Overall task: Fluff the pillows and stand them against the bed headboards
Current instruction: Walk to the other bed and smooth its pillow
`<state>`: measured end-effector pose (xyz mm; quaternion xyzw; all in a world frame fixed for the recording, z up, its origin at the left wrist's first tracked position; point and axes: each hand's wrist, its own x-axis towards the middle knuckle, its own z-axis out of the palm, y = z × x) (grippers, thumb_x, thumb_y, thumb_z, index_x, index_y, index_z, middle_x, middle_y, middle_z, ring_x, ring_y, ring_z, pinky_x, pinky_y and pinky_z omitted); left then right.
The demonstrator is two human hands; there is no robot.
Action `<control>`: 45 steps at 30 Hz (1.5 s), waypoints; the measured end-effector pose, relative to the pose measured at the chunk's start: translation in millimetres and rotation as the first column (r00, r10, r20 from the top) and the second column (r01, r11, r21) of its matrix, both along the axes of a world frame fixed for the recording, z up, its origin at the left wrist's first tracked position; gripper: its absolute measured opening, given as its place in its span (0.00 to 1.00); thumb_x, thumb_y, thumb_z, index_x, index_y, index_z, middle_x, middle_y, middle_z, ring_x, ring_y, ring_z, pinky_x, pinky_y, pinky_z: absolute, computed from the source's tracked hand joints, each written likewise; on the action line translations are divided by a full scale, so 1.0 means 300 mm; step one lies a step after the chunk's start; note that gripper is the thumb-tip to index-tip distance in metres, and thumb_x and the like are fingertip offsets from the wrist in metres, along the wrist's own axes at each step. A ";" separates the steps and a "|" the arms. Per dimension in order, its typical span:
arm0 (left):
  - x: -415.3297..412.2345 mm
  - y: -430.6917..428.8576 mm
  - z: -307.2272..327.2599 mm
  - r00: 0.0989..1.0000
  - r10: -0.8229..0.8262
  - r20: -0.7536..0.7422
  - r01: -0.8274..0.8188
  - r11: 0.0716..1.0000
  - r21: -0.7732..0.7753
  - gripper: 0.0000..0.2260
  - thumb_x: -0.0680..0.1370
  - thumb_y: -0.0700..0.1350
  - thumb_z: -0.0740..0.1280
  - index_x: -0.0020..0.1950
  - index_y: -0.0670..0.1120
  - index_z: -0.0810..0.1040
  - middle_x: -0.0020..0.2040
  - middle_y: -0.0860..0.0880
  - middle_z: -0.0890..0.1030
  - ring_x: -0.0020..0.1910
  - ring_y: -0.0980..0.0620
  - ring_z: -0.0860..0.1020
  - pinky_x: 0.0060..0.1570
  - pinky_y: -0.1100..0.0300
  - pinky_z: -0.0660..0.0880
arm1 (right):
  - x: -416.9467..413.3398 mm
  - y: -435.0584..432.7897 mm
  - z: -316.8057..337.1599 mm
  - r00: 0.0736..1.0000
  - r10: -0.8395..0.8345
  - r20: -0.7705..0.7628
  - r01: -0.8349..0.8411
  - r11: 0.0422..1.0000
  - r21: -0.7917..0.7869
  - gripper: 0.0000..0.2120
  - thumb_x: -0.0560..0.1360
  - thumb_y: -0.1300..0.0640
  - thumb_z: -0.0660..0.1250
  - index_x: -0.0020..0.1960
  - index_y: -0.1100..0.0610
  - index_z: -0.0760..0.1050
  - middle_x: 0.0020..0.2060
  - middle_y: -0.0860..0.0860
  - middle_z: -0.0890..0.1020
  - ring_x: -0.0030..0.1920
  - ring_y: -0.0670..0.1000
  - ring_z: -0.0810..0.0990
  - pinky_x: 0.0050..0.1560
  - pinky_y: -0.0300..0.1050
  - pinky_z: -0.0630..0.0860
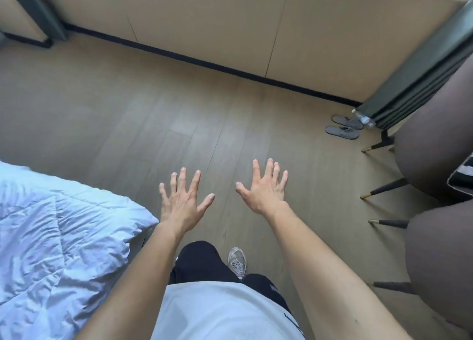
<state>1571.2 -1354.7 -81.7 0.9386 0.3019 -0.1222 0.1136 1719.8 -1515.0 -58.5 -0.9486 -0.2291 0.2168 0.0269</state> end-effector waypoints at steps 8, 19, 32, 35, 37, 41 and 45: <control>0.230 0.356 -0.021 0.994 0.112 -0.020 -0.112 0.994 -0.009 0.36 0.78 0.71 0.49 0.82 0.57 0.45 0.82 0.45 0.44 0.81 0.44 0.43 0.75 0.37 0.43 | 0.285 0.433 -0.034 0.982 0.180 0.053 -0.177 0.983 -0.050 0.42 0.76 0.31 0.50 0.81 0.52 0.45 0.79 0.63 0.46 0.79 0.64 0.42 0.75 0.67 0.40; 0.441 1.078 0.019 0.953 0.304 -0.003 -0.304 0.952 -0.027 0.35 0.78 0.71 0.47 0.82 0.57 0.44 0.82 0.45 0.43 0.81 0.43 0.43 0.76 0.37 0.42 | 0.555 1.246 0.030 0.941 0.326 0.093 -0.325 0.945 -0.019 0.41 0.76 0.30 0.49 0.81 0.51 0.44 0.79 0.63 0.46 0.79 0.63 0.43 0.76 0.65 0.41; 0.495 1.731 -0.017 0.825 0.565 0.016 -0.565 0.825 -0.029 0.36 0.78 0.71 0.49 0.82 0.56 0.47 0.82 0.44 0.45 0.81 0.42 0.45 0.75 0.36 0.43 | 0.685 2.093 0.014 0.780 0.615 0.117 -0.617 0.787 -0.027 0.42 0.75 0.29 0.48 0.81 0.52 0.45 0.79 0.63 0.48 0.79 0.63 0.44 0.76 0.65 0.44; 0.512 1.907 -0.035 0.778 0.628 0.006 -0.627 0.778 -0.018 0.36 0.78 0.71 0.48 0.82 0.56 0.46 0.82 0.44 0.44 0.81 0.42 0.45 0.75 0.36 0.44 | 0.708 2.326 -0.003 0.732 0.672 0.111 -0.676 0.737 -0.001 0.42 0.75 0.29 0.48 0.81 0.52 0.46 0.79 0.63 0.48 0.79 0.63 0.45 0.76 0.64 0.44; 0.526 2.019 -0.036 0.749 0.662 0.007 -0.662 0.749 -0.013 0.36 0.78 0.71 0.48 0.82 0.56 0.47 0.82 0.45 0.45 0.81 0.43 0.46 0.75 0.36 0.44 | 0.723 2.466 -0.010 0.703 0.704 0.105 -0.708 0.706 0.002 0.42 0.75 0.29 0.49 0.81 0.52 0.46 0.79 0.63 0.48 0.79 0.63 0.45 0.76 0.64 0.45; 0.533 2.240 -0.012 0.674 0.738 0.015 -0.738 0.674 -0.005 0.36 0.78 0.71 0.49 0.82 0.56 0.47 0.82 0.45 0.45 0.81 0.43 0.46 0.76 0.36 0.44 | 0.731 2.763 0.000 0.638 0.765 0.091 -0.768 0.641 0.002 0.42 0.75 0.29 0.49 0.81 0.52 0.46 0.79 0.64 0.49 0.79 0.62 0.45 0.76 0.64 0.45; 0.499 2.424 0.022 0.589 0.808 0.023 -0.808 0.589 0.000 0.36 0.78 0.71 0.50 0.82 0.56 0.48 0.82 0.45 0.46 0.80 0.43 0.47 0.76 0.36 0.45 | 0.699 3.035 0.022 0.564 0.821 0.089 -0.825 0.565 0.012 0.42 0.75 0.30 0.48 0.81 0.52 0.45 0.79 0.64 0.49 0.79 0.62 0.45 0.76 0.64 0.45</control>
